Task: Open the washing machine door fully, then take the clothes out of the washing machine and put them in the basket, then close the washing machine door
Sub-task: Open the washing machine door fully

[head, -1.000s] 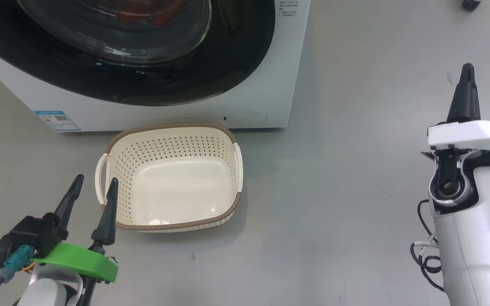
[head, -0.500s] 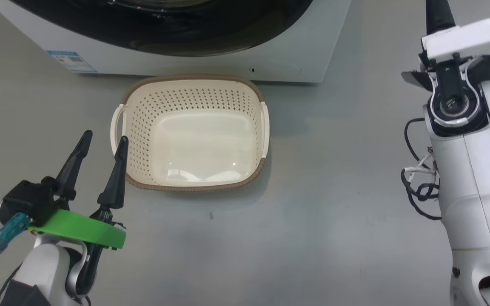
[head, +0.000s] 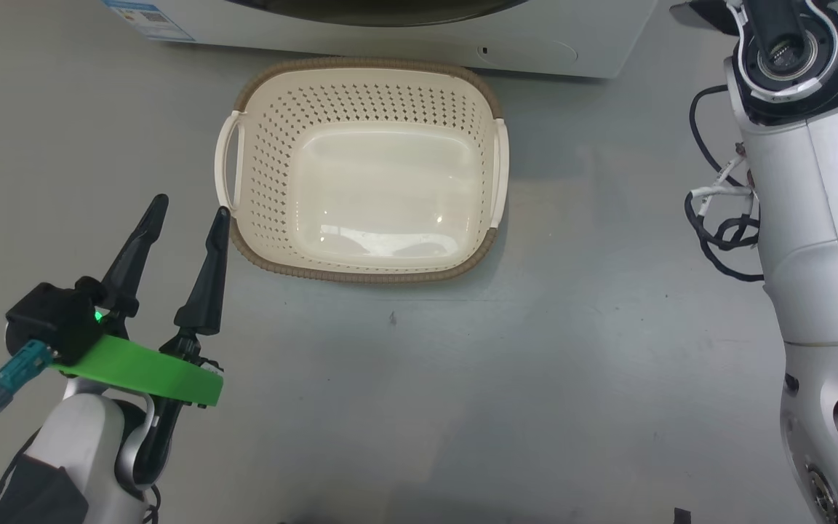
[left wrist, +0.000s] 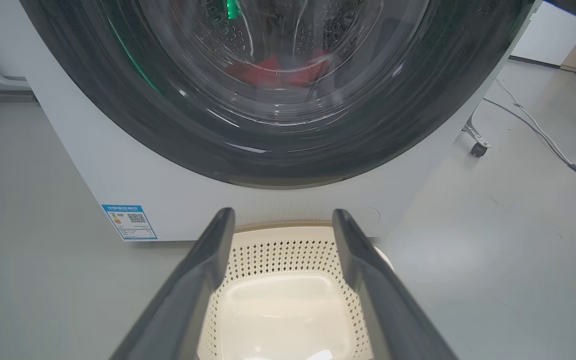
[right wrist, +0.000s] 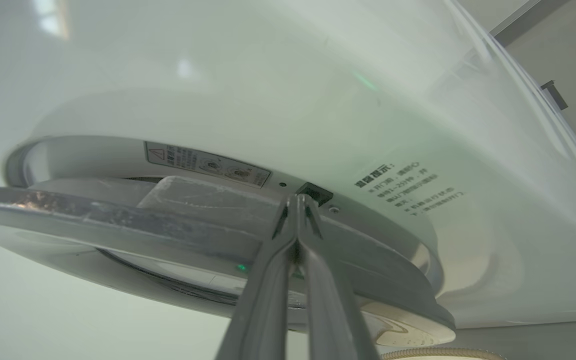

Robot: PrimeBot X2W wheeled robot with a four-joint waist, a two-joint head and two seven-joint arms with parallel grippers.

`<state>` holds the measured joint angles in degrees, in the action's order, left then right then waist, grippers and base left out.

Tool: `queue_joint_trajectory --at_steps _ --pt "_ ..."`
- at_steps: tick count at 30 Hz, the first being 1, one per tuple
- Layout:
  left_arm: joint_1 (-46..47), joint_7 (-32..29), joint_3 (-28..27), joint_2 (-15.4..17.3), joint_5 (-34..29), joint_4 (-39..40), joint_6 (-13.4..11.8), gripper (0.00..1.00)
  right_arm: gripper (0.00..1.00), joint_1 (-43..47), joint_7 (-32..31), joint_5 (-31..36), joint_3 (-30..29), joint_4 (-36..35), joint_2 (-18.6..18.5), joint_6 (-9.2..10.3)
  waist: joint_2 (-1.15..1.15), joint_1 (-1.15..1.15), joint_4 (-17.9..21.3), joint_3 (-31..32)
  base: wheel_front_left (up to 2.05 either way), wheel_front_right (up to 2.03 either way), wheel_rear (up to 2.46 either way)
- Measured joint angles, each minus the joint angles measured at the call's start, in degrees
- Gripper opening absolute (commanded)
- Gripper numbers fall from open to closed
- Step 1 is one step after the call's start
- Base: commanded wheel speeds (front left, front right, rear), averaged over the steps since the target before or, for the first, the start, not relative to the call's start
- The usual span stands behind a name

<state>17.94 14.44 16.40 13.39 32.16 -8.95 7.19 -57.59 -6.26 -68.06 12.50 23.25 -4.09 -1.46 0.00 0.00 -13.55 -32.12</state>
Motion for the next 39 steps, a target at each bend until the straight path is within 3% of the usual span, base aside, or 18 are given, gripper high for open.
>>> queue_joint_trajectory --at_steps 15,26,39 --pt "1.2 0.0 1.0 0.0 1.2 -0.9 0.0 1.0 0.0 -7.7 -1.8 -1.7 2.4 4.4 -1.1 0.0 0.0 0.0 -2.2 -2.2 0.0 0.0 0.0" --pt "2.0 0.0 -0.2 0.0 1.5 -0.8 0.0 1.0 0.0 -7.8 -3.3 -5.8 3.9 7.3 -1.8 -3.2 0.0 0.0 -2.1 -0.9 0.0 0.0 0.0" --pt "2.0 0.0 -0.6 -0.1 0.9 -1.3 0.0 1.0 0.0 -4.0 -8.1 -10.4 6.0 8.7 -2.1 -4.46 0.0 0.0 -1.5 3.0 0.0 0.0 0.0"
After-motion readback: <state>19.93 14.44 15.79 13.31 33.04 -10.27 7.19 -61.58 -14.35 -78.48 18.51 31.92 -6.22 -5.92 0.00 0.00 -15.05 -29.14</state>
